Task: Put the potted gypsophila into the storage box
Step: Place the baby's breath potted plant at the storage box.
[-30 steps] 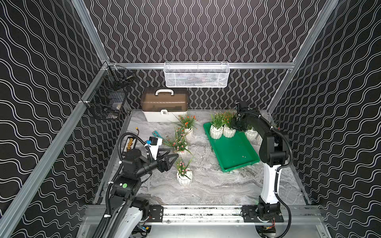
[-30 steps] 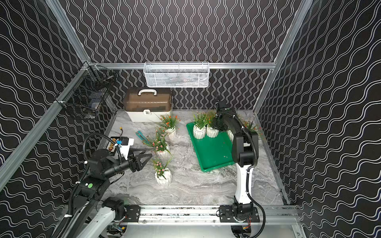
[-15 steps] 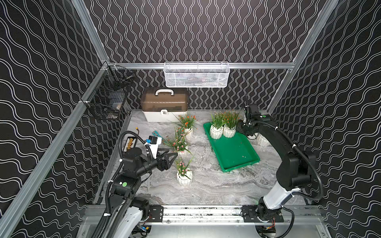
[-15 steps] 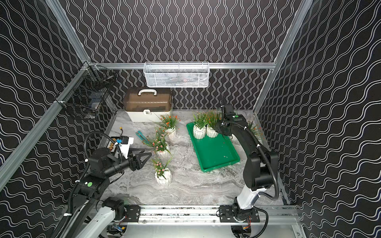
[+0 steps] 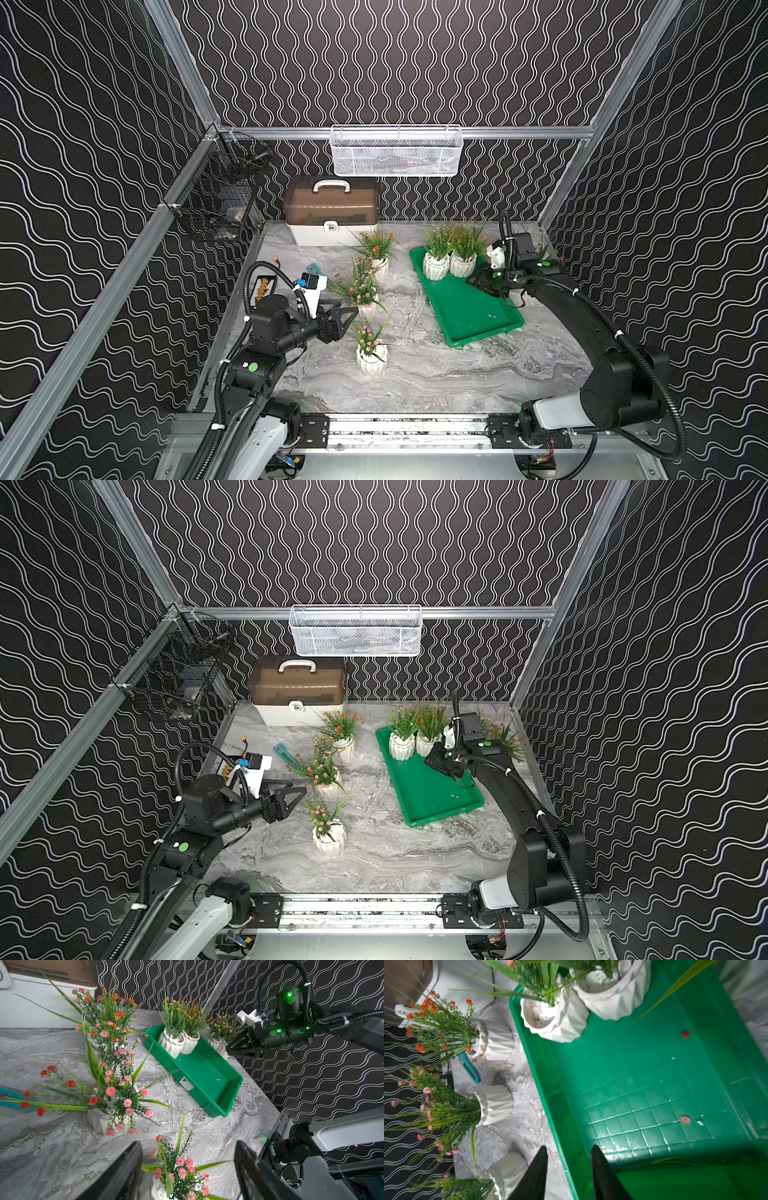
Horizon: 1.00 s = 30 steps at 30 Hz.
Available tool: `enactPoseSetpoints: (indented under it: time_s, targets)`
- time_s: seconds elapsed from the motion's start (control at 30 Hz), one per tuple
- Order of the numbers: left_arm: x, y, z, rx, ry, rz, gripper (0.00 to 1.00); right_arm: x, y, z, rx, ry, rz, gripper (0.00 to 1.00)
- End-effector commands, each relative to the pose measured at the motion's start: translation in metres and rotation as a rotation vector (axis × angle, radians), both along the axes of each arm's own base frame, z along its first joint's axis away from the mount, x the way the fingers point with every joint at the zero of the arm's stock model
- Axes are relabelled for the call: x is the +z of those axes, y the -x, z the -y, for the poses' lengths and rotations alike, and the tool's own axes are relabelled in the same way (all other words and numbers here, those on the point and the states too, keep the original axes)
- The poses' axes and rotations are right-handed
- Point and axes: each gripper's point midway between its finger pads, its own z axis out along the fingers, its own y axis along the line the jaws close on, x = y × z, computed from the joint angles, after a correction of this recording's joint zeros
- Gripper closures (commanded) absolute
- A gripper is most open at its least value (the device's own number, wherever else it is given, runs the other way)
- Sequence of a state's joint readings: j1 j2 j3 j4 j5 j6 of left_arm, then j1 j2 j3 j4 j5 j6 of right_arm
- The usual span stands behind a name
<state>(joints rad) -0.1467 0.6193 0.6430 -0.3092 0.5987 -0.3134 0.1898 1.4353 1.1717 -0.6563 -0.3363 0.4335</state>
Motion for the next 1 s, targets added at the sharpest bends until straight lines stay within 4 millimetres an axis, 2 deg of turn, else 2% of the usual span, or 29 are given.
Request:
enactPoseSetpoints:
  time_s: [0.0, 0.13, 0.2, 0.37, 0.43, 0.67, 0.87, 0.9, 0.97]
  targets:
    - [0.005, -0.002, -0.002, 0.009, -0.004, 0.01, 0.27, 0.006, 0.002, -0.016, 0.052, -0.09, 0.021, 0.61]
    - [0.003, -0.003, -0.003, 0.017, 0.001, -0.004, 0.27, 0.008, -0.002, -0.021, 0.039, -0.132, 0.023, 0.61]
    - [0.004, -0.003, -0.002, 0.012, 0.001, -0.004, 0.27, 0.0, -0.001, -0.029, 0.042, -0.175, 0.0, 0.61]
    - [0.002, -0.004, -0.004, 0.019, -0.004, -0.01, 0.27, -0.013, -0.005, -0.061, 0.077, -0.177, -0.025, 0.58]
    - [0.001, -0.004, -0.003, 0.018, -0.003, -0.013, 0.27, -0.004, -0.015, -0.079, 0.091, -0.205, -0.004, 0.58]
    - [0.0, -0.005, -0.005, 0.03, -0.008, -0.02, 0.27, -0.019, -0.051, -0.124, 0.05, -0.23, -0.008, 0.57]
    - [0.001, -0.004, -0.005, 0.027, -0.007, -0.015, 0.27, -0.035, -0.084, -0.15, 0.039, -0.192, -0.023, 0.58]
    - [0.001, -0.004, -0.005, 0.027, -0.007, -0.015, 0.27, -0.036, -0.084, -0.163, 0.06, -0.186, -0.028, 0.58]
    - [0.001, -0.005, -0.005, 0.026, -0.007, -0.015, 0.27, -0.042, -0.089, -0.176, 0.07, -0.178, -0.04, 0.58]
